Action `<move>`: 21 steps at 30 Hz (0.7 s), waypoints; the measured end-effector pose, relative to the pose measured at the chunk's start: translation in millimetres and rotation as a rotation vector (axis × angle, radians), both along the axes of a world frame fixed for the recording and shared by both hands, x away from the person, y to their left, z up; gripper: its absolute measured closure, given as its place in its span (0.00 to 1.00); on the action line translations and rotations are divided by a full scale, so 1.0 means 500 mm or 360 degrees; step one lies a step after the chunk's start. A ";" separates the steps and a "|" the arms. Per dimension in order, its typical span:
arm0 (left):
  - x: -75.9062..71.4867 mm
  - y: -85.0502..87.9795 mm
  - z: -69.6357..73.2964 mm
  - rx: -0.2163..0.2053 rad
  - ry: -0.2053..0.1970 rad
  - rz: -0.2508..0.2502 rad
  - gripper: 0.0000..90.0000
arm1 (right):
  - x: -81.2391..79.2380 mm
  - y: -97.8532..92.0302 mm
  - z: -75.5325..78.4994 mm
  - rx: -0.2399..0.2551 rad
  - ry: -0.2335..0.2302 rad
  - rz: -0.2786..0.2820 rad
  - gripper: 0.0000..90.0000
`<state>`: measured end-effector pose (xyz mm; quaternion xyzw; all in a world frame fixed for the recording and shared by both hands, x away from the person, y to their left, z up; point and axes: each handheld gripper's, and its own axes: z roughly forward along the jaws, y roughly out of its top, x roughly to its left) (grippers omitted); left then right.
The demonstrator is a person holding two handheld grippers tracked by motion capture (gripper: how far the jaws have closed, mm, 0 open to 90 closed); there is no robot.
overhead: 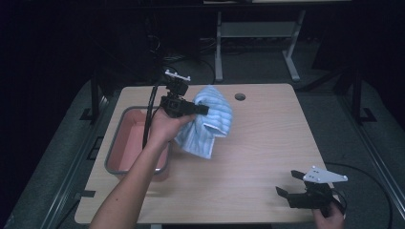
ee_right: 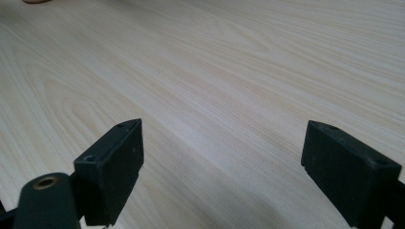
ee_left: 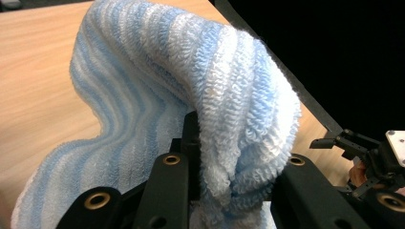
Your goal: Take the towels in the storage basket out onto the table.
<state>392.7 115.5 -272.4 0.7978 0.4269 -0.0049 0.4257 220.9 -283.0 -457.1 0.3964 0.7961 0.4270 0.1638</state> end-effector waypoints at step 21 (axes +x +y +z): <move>0.029 -0.123 -0.081 0.0099 0.0077 -0.0098 0.82 | -0.002 -0.003 0.003 0.0016 -0.0003 0.0001 0.15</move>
